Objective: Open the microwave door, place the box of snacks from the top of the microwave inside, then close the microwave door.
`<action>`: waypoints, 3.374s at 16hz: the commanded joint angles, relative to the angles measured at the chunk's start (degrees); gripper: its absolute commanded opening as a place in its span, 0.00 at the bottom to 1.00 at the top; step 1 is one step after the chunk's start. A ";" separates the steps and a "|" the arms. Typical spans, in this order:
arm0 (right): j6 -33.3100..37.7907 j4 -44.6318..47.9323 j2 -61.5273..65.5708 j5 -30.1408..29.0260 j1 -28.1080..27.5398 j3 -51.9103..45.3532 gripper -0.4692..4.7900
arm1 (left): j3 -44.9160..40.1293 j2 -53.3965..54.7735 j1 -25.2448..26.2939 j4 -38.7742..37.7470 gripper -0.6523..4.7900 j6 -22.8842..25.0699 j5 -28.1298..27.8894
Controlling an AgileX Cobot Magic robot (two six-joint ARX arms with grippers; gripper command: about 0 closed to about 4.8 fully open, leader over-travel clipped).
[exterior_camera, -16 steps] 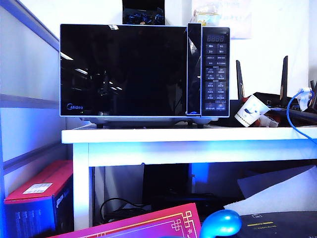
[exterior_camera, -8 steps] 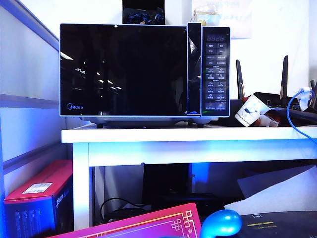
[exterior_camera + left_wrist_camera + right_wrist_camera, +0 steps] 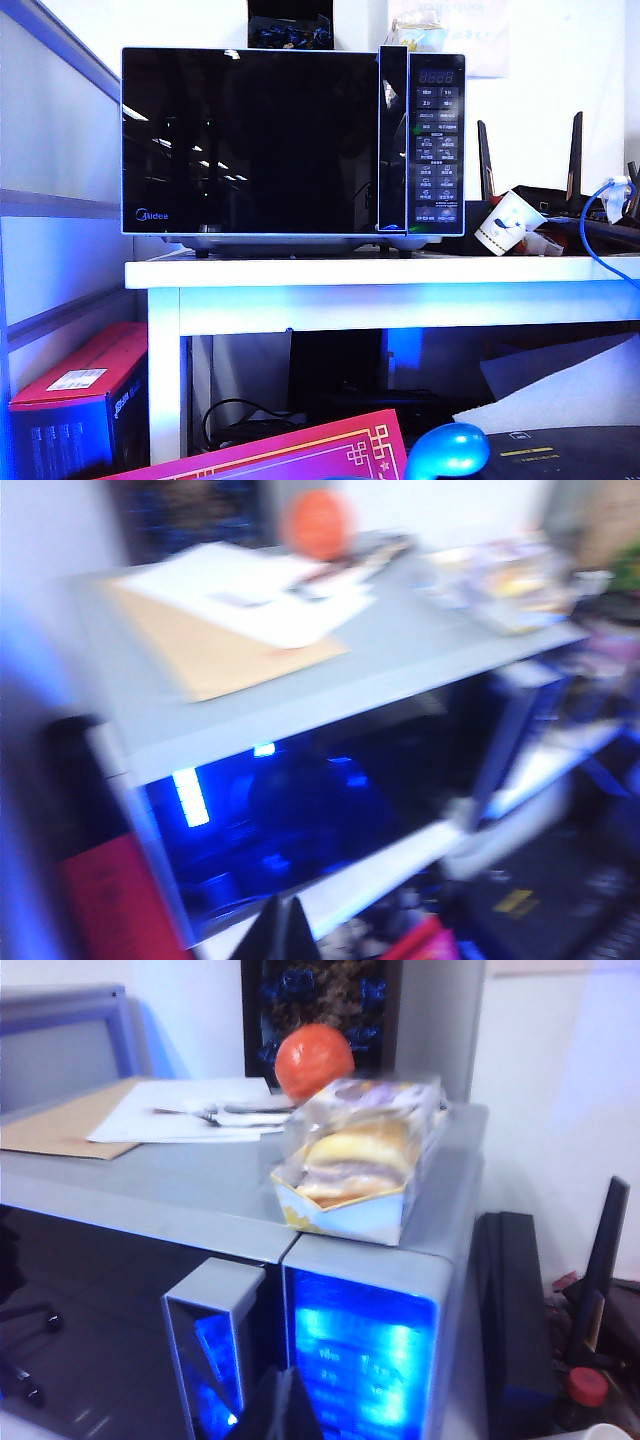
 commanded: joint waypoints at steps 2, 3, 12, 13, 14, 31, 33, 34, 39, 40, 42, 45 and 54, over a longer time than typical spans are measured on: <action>-0.07 7.39 5.53 4.87 6.99 0.42 0.09 | 0.33 -0.20 -0.42 0.52 0.11 1.53 -6.58; 0.79 8.76 6.93 4.79 9.03 0.42 0.09 | 0.33 -0.20 -0.42 0.52 0.11 1.53 -6.56; 2.62 19.85 15.61 38.42 22.29 0.15 0.09 | 0.35 -0.20 -1.92 2.78 0.11 1.49 -3.89; 2.64 20.65 16.92 39.32 22.58 0.15 0.09 | 0.35 -0.20 -2.12 3.28 0.11 1.49 -3.91; 2.64 20.65 17.70 40.37 22.58 0.15 0.09 | 0.35 -0.20 -2.12 3.39 0.11 1.49 -3.89; -1.66 26.27 24.85 39.41 19.08 0.11 0.72 | 0.33 -0.20 -2.12 2.34 0.11 1.27 -3.91; -1.66 26.93 25.73 36.81 17.31 0.20 0.72 | 0.33 -0.20 -2.12 2.01 0.11 1.27 -3.89; -1.66 26.99 25.86 36.22 16.98 0.20 0.72 | 0.33 -0.20 -2.12 1.90 0.11 1.27 -3.89; -1.64 30.60 28.70 33.92 16.68 0.33 0.72 | 0.33 -0.20 -2.14 1.38 0.11 1.27 -3.89; -1.62 30.53 28.70 32.11 16.70 0.33 0.72 | 0.33 -0.20 -2.12 1.38 0.11 1.22 -3.89; -1.64 30.97 28.70 31.71 16.70 0.33 0.72 | 0.33 -0.20 -2.12 1.38 0.11 1.07 -3.89; -1.64 31.36 28.85 31.85 16.65 0.33 0.72 | 0.33 -0.20 -2.14 1.36 0.11 1.07 -3.89; -1.68 32.63 31.93 31.82 16.65 2.82 0.70 | 0.33 -0.20 -2.14 1.09 0.11 1.03 -3.89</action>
